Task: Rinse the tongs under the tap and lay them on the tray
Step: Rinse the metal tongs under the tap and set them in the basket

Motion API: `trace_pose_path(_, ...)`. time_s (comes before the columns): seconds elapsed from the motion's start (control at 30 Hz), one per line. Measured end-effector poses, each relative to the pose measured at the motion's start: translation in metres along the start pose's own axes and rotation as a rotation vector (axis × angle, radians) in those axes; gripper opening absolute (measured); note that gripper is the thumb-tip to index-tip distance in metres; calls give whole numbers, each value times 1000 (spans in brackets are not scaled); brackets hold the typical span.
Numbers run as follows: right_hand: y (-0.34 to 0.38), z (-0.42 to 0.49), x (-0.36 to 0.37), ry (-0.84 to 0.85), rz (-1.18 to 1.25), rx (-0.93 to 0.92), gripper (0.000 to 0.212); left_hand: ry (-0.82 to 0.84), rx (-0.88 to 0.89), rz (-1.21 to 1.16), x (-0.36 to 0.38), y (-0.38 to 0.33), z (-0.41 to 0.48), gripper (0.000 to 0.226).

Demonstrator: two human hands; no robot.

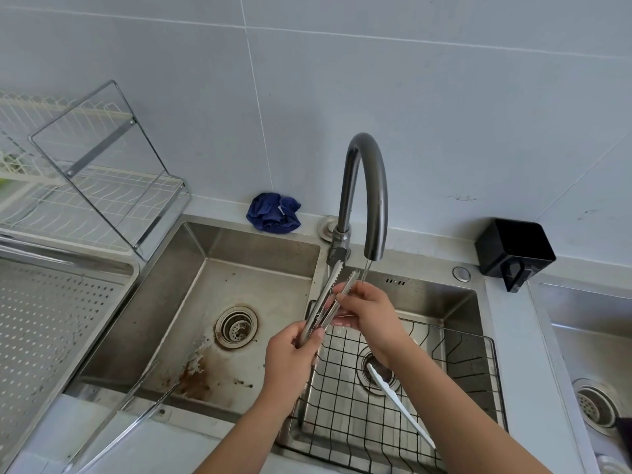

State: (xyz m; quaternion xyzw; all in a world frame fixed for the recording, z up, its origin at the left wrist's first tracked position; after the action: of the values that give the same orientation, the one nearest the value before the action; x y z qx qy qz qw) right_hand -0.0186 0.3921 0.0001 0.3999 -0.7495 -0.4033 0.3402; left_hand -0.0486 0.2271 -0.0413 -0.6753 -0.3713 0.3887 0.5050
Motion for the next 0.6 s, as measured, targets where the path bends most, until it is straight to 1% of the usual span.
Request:
trace_pose_path(0.07, -3, -5, -3, 12, 3, 0, 14, 18, -2, 0, -1, 4, -3, 6)
trace_pose_path(0.17, -6, -11, -11, -7, 39, -9, 13, 22, 2, -13, 1, 7, -5, 11)
trace_pose_path(0.27, -9, -16, -19, -54, 109, -9, 19, 38, 19, -3, 6, 3, -5, 8)
trace_pose_path(0.37, -8, -18, -23, -68, 111, -21, 17, 44, 15, 10, 10, 2, -4, 8)
trace_pose_path(0.5, 2, -12, -18, -63, 22, -34, 20, 63, -61, -113, 14, -8, 0, 20)
trace_pose_path(0.6, 12, -6, -10, -77, -22, -46, 24, 23, -166, -183, 16, -13, 8, 17)
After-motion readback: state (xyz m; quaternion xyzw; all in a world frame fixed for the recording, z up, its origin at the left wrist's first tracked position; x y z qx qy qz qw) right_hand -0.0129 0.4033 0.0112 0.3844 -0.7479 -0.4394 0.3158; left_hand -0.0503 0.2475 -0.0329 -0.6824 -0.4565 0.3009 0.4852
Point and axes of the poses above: each hand's wrist, its own z-axis towards the middle knuckle, its own x-axis out of the palm, y = z × x, the point moved 1 cm from there along z, towards the middle knuckle, and after that the axes turned 4 degrees about x, right-handed, at the moved point
